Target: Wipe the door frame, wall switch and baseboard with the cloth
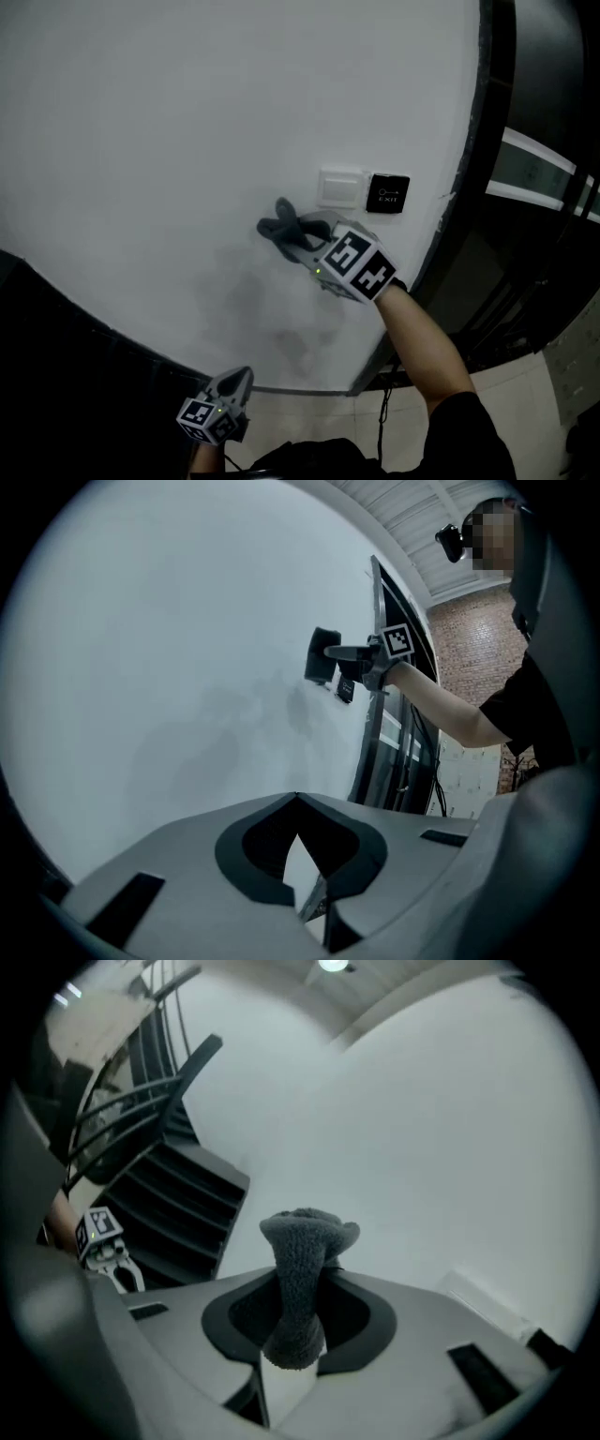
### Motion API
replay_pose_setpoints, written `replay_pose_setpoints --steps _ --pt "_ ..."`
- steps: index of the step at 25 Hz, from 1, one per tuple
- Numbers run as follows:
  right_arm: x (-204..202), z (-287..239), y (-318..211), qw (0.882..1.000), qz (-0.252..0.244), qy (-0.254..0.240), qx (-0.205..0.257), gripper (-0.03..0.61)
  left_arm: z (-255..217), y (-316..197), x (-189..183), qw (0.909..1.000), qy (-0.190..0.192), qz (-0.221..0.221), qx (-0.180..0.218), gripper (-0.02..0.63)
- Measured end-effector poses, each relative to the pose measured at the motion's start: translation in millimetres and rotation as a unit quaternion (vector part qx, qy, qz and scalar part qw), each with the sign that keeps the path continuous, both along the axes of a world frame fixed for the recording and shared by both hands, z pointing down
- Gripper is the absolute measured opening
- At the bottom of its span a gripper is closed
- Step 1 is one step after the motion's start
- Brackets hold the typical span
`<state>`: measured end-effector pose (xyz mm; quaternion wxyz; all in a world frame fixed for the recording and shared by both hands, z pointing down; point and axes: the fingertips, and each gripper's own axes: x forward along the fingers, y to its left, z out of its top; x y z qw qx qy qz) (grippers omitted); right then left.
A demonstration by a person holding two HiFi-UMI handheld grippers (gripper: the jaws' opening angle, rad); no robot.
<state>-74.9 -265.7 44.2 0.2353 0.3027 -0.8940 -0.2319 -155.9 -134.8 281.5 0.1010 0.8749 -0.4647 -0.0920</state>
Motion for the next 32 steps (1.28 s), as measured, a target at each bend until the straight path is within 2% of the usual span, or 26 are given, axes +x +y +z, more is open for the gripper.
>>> replay_pose_setpoints --steps 3,6,12,17,32 --pt "-3 -21 -33 0.997 0.013 -0.066 -0.041 0.094 -1 2 -6 0.9999 0.003 -0.011 0.002 -0.009" --pt "16 -27 -60 0.992 0.044 -0.104 -0.064 0.094 -1 6 -15 0.9997 0.003 -0.024 0.002 -0.009" --pt "63 -37 -84 0.985 0.101 -0.129 -0.043 0.092 3 4 -22 0.9994 -0.001 -0.034 -0.006 -0.009" --pt "85 -43 -80 0.981 0.107 -0.157 -0.049 0.092 0 1 -8 0.9998 -0.006 -0.017 -0.005 -0.009" --pt "159 -44 -77 0.972 0.154 -0.169 -0.048 0.092 -4 -5 26 0.9999 -0.004 0.015 -0.003 -0.009"
